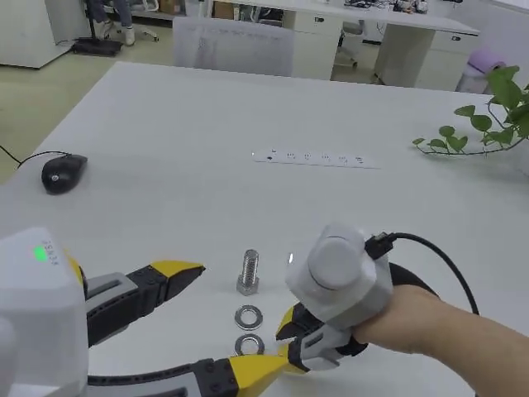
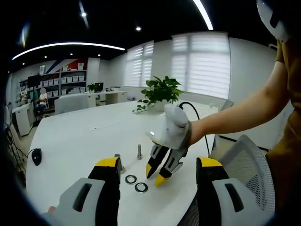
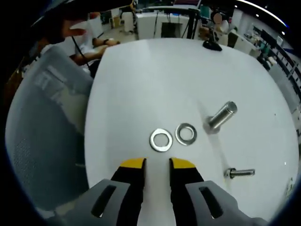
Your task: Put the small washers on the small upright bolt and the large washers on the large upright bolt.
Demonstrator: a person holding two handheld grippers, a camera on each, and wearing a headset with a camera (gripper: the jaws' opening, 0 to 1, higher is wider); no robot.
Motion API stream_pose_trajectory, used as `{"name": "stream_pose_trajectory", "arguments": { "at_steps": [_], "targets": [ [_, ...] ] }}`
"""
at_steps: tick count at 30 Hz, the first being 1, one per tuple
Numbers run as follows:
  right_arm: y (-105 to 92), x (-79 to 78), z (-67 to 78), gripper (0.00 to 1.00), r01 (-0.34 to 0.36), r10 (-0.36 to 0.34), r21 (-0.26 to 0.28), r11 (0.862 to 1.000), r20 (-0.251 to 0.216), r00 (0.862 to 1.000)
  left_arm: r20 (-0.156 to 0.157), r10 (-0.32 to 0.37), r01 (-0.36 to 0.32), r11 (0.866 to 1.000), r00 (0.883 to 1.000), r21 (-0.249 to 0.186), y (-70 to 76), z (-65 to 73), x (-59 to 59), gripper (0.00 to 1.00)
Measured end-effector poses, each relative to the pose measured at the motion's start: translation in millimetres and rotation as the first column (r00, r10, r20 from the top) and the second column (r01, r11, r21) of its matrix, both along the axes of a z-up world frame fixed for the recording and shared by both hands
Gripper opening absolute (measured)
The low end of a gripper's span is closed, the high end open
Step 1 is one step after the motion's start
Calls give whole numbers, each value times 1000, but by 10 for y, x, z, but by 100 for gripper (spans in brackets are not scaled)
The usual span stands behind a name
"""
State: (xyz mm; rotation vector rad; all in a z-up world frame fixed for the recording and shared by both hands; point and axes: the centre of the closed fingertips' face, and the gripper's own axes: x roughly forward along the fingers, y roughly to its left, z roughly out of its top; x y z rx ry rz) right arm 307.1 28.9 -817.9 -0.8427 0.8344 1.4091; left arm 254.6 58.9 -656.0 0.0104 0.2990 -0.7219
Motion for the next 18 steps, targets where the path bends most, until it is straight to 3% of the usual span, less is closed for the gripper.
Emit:
{"name": "stream_pose_trajectory", "arguments": {
  "at_steps": [8, 18],
  "targets": [
    [150, 28, -78, 26, 28, -29, 12, 1000, 7, 1000, -1, -3, 3, 1000, 1000, 0, 0, -15, 47, 64],
    [292, -27, -69, 26, -40, 40, 15, 999, 19, 999, -9, 9, -9, 1000, 1000, -18, 34, -57, 74, 64]
  ]
}}
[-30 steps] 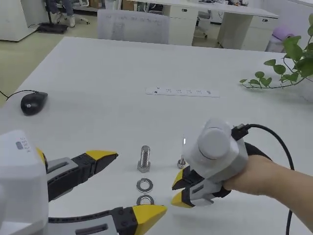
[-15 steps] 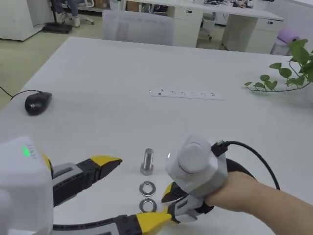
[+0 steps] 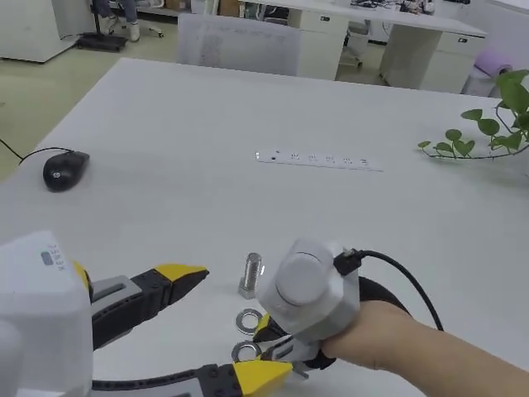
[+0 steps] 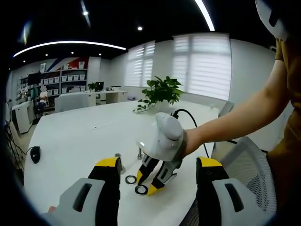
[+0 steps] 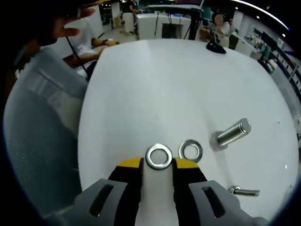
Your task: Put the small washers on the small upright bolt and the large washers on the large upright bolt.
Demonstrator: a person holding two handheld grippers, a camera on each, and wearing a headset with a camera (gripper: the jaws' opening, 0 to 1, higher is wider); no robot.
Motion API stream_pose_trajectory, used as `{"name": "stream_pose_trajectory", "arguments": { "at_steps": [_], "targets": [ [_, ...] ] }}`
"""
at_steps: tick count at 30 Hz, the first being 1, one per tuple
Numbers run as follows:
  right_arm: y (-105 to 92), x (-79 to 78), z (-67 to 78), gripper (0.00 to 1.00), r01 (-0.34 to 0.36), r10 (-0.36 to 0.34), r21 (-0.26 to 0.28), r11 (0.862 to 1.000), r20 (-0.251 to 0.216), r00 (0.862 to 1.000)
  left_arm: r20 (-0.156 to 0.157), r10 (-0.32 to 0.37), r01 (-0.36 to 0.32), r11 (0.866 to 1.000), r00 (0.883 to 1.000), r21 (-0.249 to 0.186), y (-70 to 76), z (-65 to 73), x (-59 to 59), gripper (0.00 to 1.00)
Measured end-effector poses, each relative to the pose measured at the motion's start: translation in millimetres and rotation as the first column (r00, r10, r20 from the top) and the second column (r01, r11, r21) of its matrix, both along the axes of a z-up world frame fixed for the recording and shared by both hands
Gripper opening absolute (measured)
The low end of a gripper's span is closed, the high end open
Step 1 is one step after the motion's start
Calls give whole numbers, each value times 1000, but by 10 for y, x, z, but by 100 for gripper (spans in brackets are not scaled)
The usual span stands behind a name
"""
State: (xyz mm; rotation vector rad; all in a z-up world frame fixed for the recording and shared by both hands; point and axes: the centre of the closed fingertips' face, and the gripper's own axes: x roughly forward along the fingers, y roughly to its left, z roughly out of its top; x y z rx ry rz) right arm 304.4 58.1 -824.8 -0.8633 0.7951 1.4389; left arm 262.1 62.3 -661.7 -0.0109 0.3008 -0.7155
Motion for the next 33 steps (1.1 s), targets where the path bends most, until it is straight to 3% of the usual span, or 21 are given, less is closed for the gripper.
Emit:
{"name": "stream_pose_trajectory", "arguments": {
  "at_steps": [8, 11, 13, 14, 15, 16, 23, 30, 33],
  "targets": [
    [64, -126, 1, 26, -109, 109, -36, 993, 7, 994, -2, 11, -11, 1000, 1000, -2, 31, -1, 4, 64],
    [65, -116, 11, 26, -139, 141, -50, 989, 39, 989, 0, 17, -17, 1000, 1000, -5, 40, 3, 10, 64],
    [60, -112, 10, 26, -142, 144, -50, 989, 35, 989, 0, 19, -19, 1000, 1000, -6, 42, 7, 10, 64],
    [59, -179, 3, 27, -151, 151, -45, 987, -6, 988, 0, 19, -19, 1000, 1000, -5, 41, 8, 9, 64],
    [58, -182, 7, 28, -139, 139, -43, 989, -14, 990, -1, 19, -19, 1000, 1000, -4, 43, 6, 8, 64],
    [60, -166, 7, 28, -148, 148, -46, 988, 2, 989, -2, 19, -19, 1000, 1000, -4, 44, 5, 6, 64],
    [67, -224, 4, 34, -161, 161, -42, 986, -10, 987, 0, 26, -26, 1000, 1000, -5, 61, 12, 4, 64],
    [62, -222, 3, 34, -165, 165, -35, 986, -8, 986, -1, 27, -27, 1000, 1000, -3, 63, 9, -4, 64],
    [46, -197, 5, 27, -166, 166, -35, 986, -1, 986, -1, 30, -30, 1000, 1000, -5, 73, 11, -7, 64]
  ]
}}
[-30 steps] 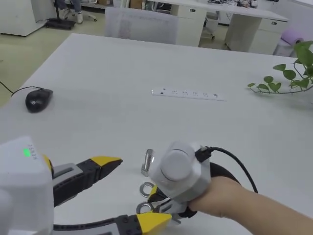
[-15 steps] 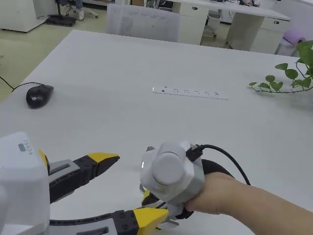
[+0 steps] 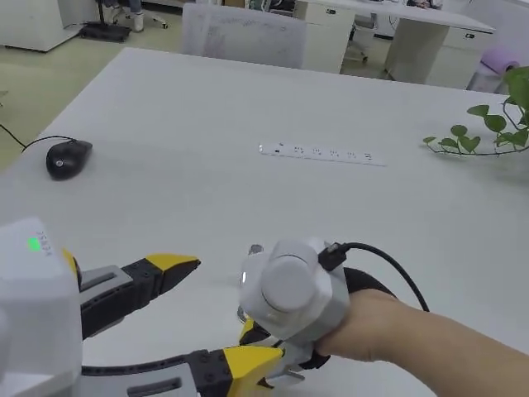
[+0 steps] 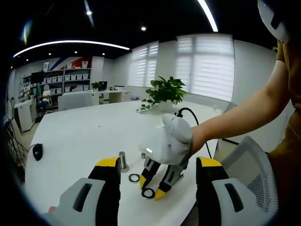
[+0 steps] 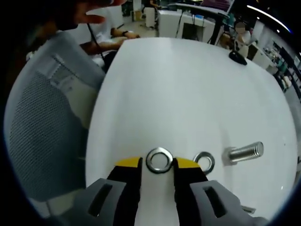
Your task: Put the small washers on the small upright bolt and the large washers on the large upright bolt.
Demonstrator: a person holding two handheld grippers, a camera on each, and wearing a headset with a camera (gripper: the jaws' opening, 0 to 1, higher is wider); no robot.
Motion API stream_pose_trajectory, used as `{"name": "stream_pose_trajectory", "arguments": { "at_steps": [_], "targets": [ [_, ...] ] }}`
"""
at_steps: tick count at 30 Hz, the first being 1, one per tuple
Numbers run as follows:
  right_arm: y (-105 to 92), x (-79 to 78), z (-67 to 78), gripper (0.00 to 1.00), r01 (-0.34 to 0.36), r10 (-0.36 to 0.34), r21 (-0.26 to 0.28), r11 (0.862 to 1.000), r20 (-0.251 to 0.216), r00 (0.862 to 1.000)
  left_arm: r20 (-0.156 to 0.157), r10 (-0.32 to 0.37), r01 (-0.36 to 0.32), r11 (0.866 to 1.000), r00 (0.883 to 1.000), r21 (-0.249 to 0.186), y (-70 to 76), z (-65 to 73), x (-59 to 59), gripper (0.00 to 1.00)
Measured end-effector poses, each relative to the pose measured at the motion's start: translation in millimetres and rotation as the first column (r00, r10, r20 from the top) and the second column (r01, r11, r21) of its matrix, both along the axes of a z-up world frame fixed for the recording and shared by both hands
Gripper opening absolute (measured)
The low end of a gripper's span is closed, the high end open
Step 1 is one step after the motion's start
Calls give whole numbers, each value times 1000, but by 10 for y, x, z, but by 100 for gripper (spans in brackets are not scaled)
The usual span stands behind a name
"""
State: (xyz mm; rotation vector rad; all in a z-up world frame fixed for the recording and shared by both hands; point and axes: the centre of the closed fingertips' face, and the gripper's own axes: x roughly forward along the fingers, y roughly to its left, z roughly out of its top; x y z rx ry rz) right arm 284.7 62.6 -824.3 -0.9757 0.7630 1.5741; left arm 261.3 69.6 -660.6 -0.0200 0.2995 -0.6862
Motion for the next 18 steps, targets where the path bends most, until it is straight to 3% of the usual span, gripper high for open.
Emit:
{"name": "stream_pose_trajectory", "arguments": {
  "at_steps": [7, 13, 18],
  "targets": [
    [4, 4, 2, 24, -4, 4, -12, 1000, 16, 1000, -2, 3, -3, 1000, 1000, 0, 12, -8, -7, 64],
    [10, 31, 11, 22, 52, -52, -2, 999, -13, 999, -1, 1, -1, 1000, 1000, 4, 2, -7, -12, 64],
    [-11, 55, 15, 21, 47, -47, -9, 999, -3, 999, -5, 2, -2, 1000, 1000, 8, 10, -16, -9, 64]
  ]
}}
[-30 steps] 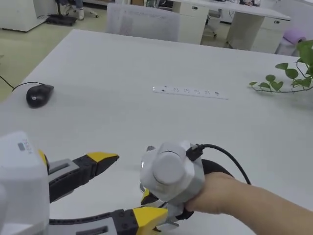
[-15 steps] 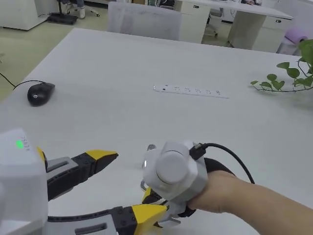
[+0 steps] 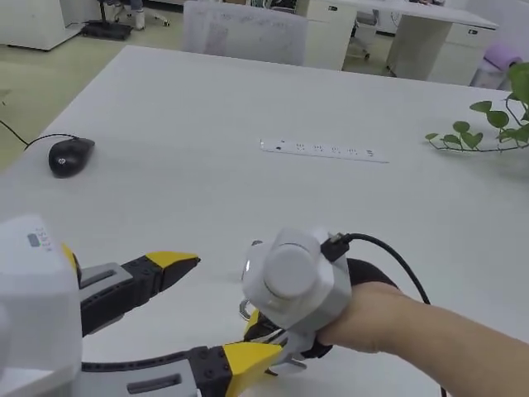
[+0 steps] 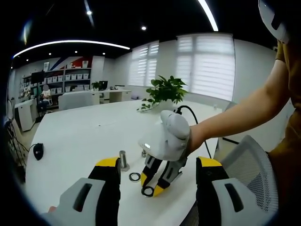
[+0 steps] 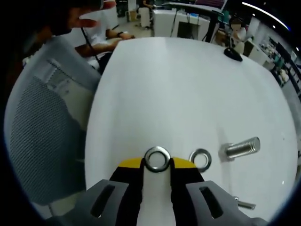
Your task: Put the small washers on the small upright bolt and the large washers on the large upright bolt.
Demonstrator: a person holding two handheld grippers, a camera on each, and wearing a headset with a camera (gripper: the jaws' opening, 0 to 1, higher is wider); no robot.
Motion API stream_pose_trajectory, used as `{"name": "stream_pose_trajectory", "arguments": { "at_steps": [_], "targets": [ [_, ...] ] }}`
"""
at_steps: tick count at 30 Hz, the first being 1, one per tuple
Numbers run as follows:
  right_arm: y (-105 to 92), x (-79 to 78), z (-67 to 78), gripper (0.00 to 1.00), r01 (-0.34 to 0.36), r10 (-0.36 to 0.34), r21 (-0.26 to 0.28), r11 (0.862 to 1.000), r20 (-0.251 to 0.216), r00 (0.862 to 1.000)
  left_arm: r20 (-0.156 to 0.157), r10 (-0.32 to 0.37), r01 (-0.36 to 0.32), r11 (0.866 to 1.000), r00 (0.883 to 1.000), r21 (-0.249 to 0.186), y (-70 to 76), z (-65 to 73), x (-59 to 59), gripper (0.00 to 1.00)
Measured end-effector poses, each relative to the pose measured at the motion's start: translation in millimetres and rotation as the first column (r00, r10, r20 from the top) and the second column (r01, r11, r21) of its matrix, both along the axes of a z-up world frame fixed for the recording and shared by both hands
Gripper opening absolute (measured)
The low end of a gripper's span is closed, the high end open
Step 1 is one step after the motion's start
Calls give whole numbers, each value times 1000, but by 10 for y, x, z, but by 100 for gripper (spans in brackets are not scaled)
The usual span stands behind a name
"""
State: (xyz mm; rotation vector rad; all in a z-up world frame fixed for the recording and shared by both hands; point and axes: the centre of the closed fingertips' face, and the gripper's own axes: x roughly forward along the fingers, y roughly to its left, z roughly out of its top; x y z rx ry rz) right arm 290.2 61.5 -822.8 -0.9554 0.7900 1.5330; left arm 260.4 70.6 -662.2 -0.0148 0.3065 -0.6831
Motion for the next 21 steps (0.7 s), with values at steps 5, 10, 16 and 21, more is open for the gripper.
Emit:
{"name": "stream_pose_trajectory", "arguments": {
  "at_steps": [5, 10, 16, 21],
  "targets": [
    [-14, 14, -3, 21, -13, 13, -5, 1000, 16, 1000, 1, 1, -1, 1000, 1000, 1, -3, 1, 11, 64],
    [-50, 38, -2, 22, -11, 12, -12, 1000, 23, 1000, -2, -1, 1, 1000, 1000, 5, -16, -9, 9, 64],
    [-90, 44, 96, 22, -12, 12, -10, 1000, 22, 1000, -3, 2, -2, 1000, 1000, 4, -9, -10, 6, 64],
    [-98, 143, 314, 22, -11, 11, 7, 1000, 43, 999, -3, -1, 1, 1000, 1000, 3, -22, -10, 4, 64]
  ]
}}
